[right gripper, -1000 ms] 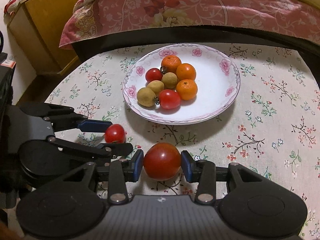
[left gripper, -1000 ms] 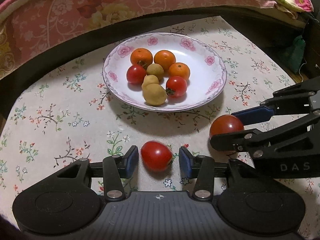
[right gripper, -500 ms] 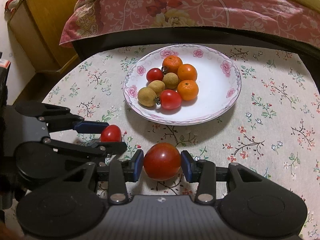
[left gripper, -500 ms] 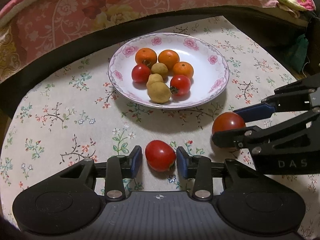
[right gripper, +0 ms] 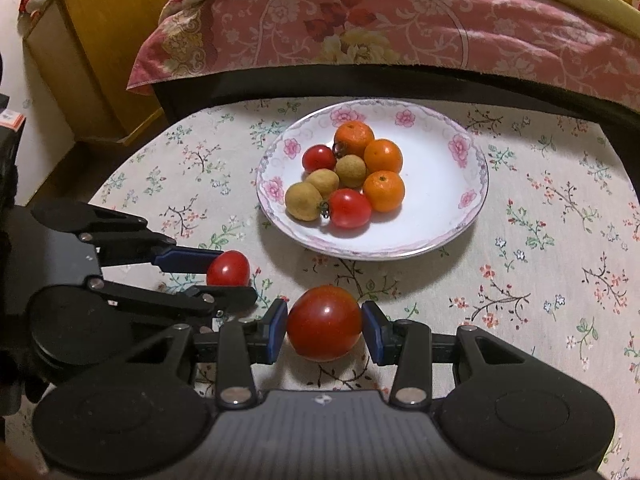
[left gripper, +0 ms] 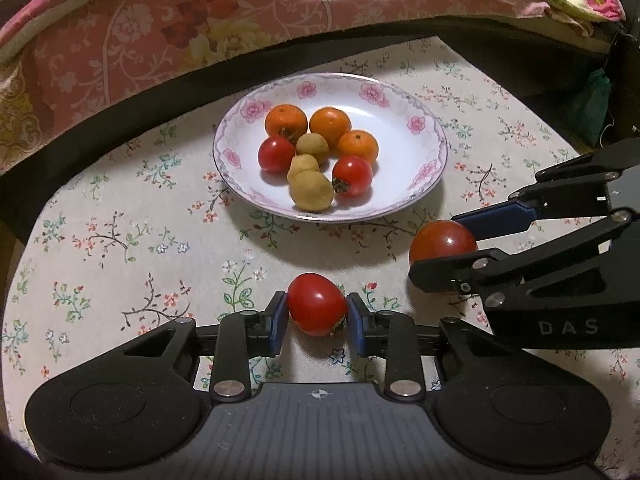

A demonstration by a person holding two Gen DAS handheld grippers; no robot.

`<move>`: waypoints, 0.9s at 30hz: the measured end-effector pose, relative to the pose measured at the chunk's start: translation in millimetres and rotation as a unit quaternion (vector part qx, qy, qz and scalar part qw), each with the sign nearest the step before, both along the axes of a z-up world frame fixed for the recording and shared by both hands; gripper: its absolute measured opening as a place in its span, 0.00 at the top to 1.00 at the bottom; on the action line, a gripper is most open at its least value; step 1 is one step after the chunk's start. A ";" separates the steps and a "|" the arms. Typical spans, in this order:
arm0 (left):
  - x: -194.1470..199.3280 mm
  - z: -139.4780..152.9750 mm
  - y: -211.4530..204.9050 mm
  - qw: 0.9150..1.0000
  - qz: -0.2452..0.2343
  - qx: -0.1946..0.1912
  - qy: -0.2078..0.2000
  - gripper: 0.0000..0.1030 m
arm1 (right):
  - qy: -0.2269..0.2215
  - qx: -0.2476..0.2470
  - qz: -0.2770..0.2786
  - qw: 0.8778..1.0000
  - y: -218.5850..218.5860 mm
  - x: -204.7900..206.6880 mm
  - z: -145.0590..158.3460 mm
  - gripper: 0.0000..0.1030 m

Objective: Organize fruits
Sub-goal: 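Lift and carry both held tomatoes over the white plate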

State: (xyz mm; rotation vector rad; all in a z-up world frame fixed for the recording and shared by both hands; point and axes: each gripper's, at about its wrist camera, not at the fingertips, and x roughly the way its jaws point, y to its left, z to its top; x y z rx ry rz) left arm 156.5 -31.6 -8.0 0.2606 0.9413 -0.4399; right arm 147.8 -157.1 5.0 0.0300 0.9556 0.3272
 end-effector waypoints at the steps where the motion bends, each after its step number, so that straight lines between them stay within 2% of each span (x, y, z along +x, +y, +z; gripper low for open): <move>1: -0.3 1.9 0.2 1.000 0.000 -0.003 0.000 0.62 | -0.002 0.002 -0.001 1.000 -0.7 0.1 1.3 0.67; 14: 3.8 15.7 -2.5 1.000 0.002 -0.017 -0.018 0.62 | -0.016 0.019 -0.020 0.999 -9.4 4.0 13.1 0.67; 27: 29.5 29.6 -9.9 0.999 0.011 -0.020 -0.048 0.63 | -0.032 0.045 -0.055 0.997 -23.4 22.8 24.7 0.67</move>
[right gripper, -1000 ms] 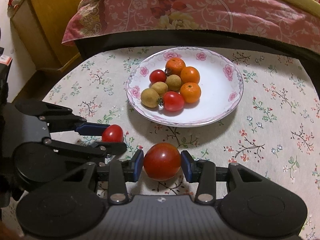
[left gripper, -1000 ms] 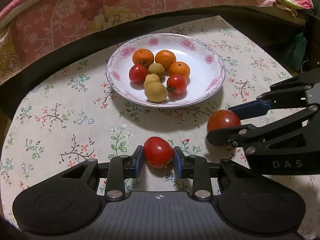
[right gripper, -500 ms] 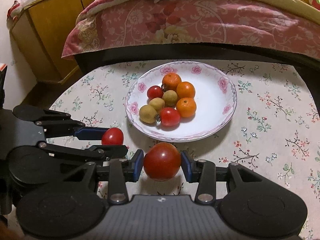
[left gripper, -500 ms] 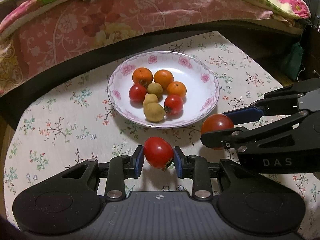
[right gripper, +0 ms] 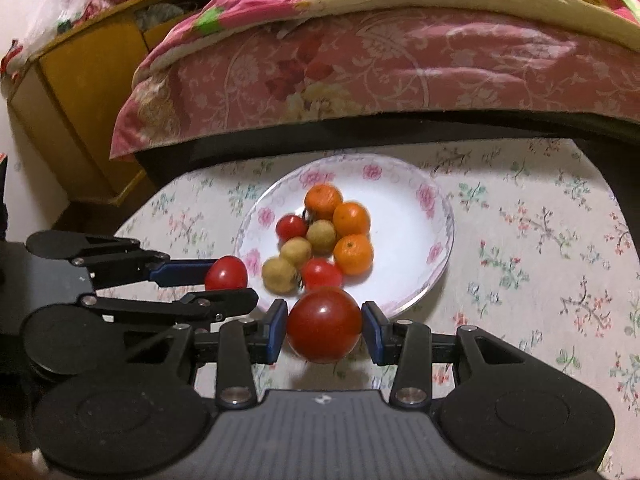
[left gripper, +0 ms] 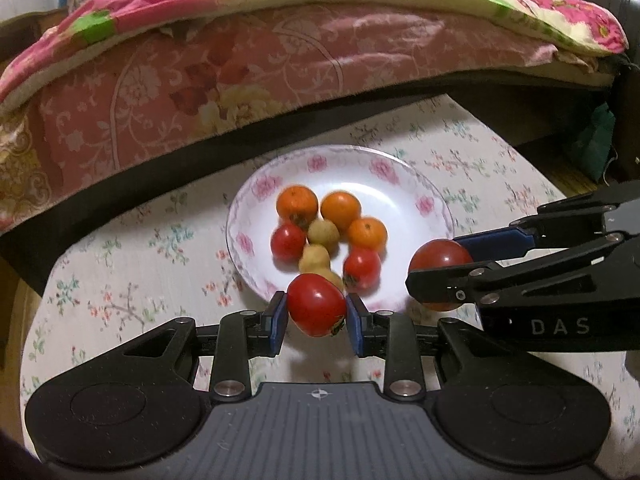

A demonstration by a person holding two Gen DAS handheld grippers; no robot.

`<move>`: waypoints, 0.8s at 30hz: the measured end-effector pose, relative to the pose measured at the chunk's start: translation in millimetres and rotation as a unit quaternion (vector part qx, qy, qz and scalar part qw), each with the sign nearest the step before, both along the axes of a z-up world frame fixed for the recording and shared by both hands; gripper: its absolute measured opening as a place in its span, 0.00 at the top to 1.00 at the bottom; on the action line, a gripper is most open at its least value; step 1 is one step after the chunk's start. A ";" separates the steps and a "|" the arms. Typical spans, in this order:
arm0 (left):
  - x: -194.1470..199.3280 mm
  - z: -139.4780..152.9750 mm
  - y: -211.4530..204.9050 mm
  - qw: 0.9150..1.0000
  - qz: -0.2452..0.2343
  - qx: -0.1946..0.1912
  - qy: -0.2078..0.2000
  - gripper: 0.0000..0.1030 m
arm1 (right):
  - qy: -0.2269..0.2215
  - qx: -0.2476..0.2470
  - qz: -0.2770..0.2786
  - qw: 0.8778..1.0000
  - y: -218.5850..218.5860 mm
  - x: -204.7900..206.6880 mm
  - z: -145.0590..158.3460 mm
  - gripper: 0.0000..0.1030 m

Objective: Organize fruits
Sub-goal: 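Lift and carry both held tomatoes over the white plate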

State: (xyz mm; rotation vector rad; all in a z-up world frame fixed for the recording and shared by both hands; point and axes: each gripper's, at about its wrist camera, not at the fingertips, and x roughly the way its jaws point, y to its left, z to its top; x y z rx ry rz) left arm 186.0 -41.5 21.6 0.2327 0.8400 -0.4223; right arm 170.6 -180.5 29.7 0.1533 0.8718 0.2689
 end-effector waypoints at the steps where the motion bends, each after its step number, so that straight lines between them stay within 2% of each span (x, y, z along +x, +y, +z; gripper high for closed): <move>1: 2.4 0.4 -0.7 1.000 0.001 0.000 -0.002 0.64 | -0.004 -0.001 -0.004 1.000 -0.4 2.3 1.2 0.67; 24: 37.7 -11.1 -8.5 1.000 0.016 -0.004 -0.008 0.63 | -0.007 -0.003 -0.032 0.999 -11.9 41.7 -13.5 0.66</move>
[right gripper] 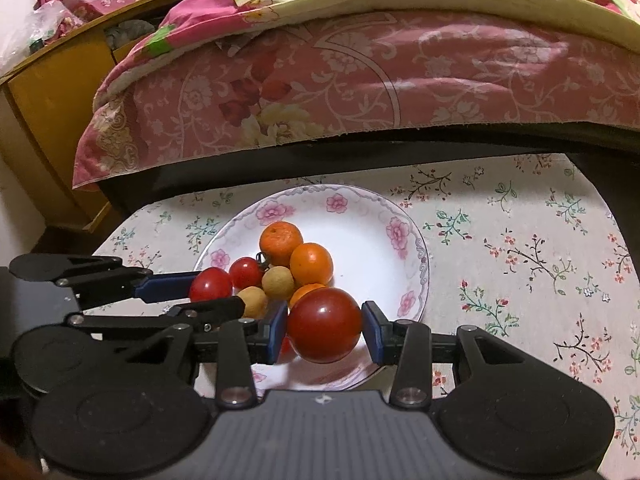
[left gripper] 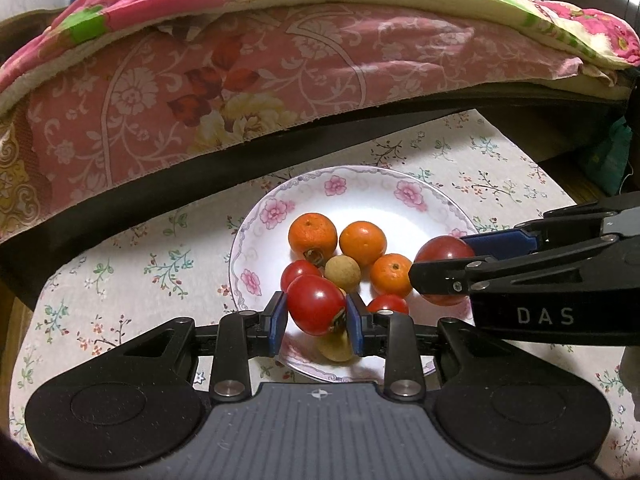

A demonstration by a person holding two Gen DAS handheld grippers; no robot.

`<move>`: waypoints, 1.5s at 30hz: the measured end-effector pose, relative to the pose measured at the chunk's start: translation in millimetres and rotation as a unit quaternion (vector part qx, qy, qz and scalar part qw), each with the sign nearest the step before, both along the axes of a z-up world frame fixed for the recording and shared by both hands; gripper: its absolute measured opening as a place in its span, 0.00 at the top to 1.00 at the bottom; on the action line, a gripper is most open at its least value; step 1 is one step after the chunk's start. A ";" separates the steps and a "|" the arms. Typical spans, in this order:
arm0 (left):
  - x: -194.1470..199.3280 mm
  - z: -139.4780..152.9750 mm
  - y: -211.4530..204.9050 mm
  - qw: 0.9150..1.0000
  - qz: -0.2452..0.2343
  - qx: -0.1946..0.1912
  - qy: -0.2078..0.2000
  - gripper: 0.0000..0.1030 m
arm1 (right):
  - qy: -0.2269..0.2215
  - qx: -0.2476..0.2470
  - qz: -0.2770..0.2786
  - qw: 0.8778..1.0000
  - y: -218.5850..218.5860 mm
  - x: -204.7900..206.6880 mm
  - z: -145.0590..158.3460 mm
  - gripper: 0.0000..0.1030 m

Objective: Organize fruits
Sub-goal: 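Lift and carry both held tomatoes over the white plate, then open both tools over the plate to drop the tomatoes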

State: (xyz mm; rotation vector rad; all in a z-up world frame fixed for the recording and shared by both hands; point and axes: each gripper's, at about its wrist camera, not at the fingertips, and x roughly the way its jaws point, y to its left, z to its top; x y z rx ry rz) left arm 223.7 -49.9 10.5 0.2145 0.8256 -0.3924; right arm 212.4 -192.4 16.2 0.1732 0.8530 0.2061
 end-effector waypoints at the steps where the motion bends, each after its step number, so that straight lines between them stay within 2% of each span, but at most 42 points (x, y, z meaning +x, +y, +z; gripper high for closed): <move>1: 0.3 -0.3 -0.3 1.000 0.000 0.000 0.001 0.63 | 0.000 0.000 -0.002 1.000 -0.2 0.7 -0.9 0.66; 12: 3.6 -1.3 0.6 1.000 0.006 0.004 -0.002 0.55 | -0.005 0.001 -0.011 1.000 -2.0 0.9 -2.0 0.65; 20: 1.3 2.6 2.1 1.000 0.011 0.002 -0.006 0.51 | -0.012 0.005 -0.018 1.000 -4.8 -0.3 2.4 0.59; 25: -1.7 6.3 3.5 1.000 0.012 -0.002 -0.011 0.43 | -0.016 0.009 -0.026 0.999 -7.5 -4.1 5.9 0.58; 30: -8.9 11.9 4.4 1.000 0.015 0.004 -0.019 0.42 | -0.028 0.010 -0.026 0.999 -6.0 -10.7 14.7 0.56; 33: -14.4 12.3 7.0 0.999 0.024 0.012 -0.022 0.32 | -0.032 -0.008 -0.030 0.999 -4.2 -18.0 19.3 0.56; 38: -25.7 14.8 15.4 0.999 0.040 0.012 -0.015 0.28 | -0.023 -0.013 -0.038 0.999 -8.6 -31.2 21.6 0.55; 42: -38.3 18.0 16.0 0.998 0.050 0.023 -0.020 0.16 | -0.012 -0.007 -0.044 0.999 -9.7 -48.0 22.0 0.55; 45: -49.0 20.3 13.7 0.998 0.051 0.031 -0.029 0.13 | -0.005 -0.004 -0.044 0.999 -7.3 -60.7 23.0 0.54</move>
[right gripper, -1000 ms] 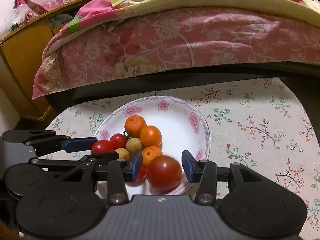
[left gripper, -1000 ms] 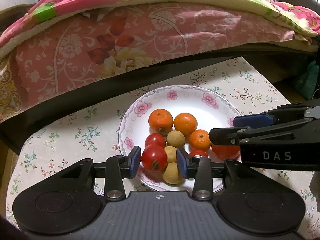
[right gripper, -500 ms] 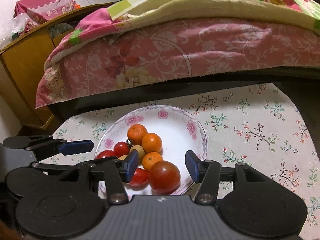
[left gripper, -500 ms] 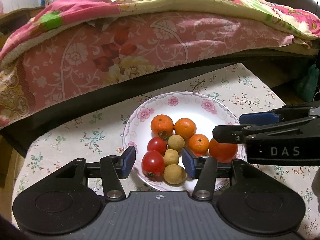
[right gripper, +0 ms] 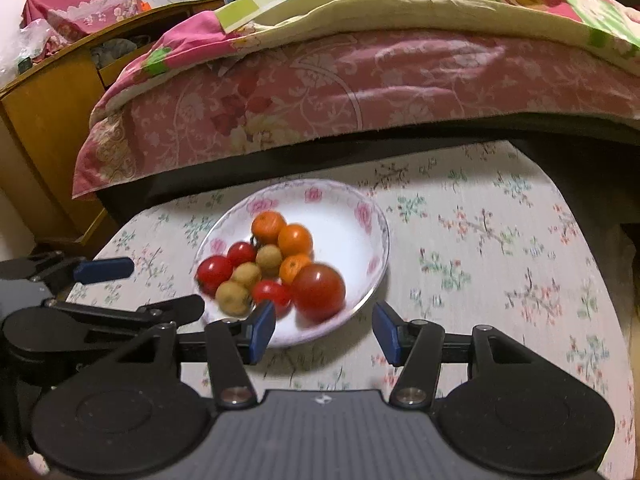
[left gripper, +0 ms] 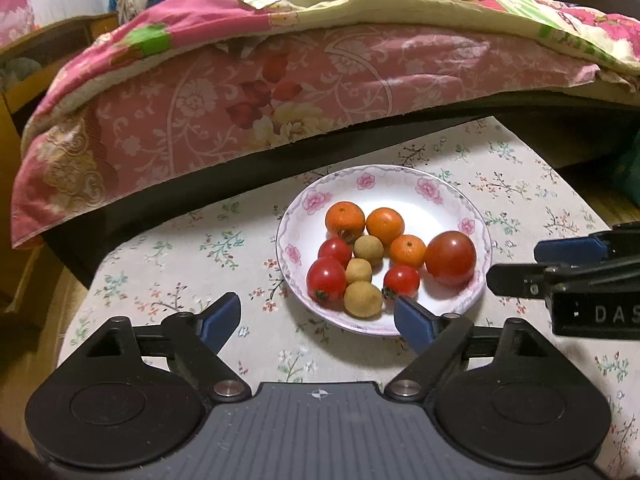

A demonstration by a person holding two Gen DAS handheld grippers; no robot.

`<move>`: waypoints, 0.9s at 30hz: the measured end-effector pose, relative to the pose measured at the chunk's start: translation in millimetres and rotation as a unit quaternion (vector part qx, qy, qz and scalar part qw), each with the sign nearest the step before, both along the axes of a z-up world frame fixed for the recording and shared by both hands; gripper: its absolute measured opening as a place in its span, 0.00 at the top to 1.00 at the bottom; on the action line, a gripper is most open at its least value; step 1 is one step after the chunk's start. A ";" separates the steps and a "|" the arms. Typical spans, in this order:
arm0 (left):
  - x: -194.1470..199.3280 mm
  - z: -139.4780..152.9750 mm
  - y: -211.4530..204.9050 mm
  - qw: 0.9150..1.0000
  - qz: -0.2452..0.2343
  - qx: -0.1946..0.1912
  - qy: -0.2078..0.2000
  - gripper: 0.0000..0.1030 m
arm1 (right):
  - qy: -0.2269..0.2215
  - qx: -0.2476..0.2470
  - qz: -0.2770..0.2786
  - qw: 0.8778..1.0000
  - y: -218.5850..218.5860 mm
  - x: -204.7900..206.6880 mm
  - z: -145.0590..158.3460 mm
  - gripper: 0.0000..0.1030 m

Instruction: Organize fruits

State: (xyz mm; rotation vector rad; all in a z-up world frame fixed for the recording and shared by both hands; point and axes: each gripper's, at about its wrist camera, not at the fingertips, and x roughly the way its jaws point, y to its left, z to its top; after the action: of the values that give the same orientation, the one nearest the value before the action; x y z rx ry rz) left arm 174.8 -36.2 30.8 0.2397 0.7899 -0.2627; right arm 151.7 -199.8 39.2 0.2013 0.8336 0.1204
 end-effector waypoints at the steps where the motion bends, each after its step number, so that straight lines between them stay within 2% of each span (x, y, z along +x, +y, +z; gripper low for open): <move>1: -3.7 0.5 -0.5 1.000 0.000 0.002 -0.001 0.11 | 0.001 0.002 0.000 1.000 0.8 -3.7 0.2 0.54; 7: -24.4 1.4 -0.8 1.000 0.009 0.018 -0.013 0.00 | 0.001 0.010 -0.008 1.000 5.3 -25.5 5.3 0.53; 19: -57.9 1.7 5.4 0.999 0.029 0.030 -0.011 0.00 | 0.006 0.017 -0.019 1.000 13.0 -66.6 8.6 0.51; 27: -74.5 3.2 9.0 0.999 0.031 0.019 -0.003 0.00 | 0.011 0.015 -0.019 1.000 20.2 -82.9 6.6 0.51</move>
State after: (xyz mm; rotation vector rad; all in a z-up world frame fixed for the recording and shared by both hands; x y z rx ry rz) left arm 100.3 -27.2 34.0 0.2518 0.7951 -0.1891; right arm 68.7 -179.6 45.8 0.2477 0.8500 0.0946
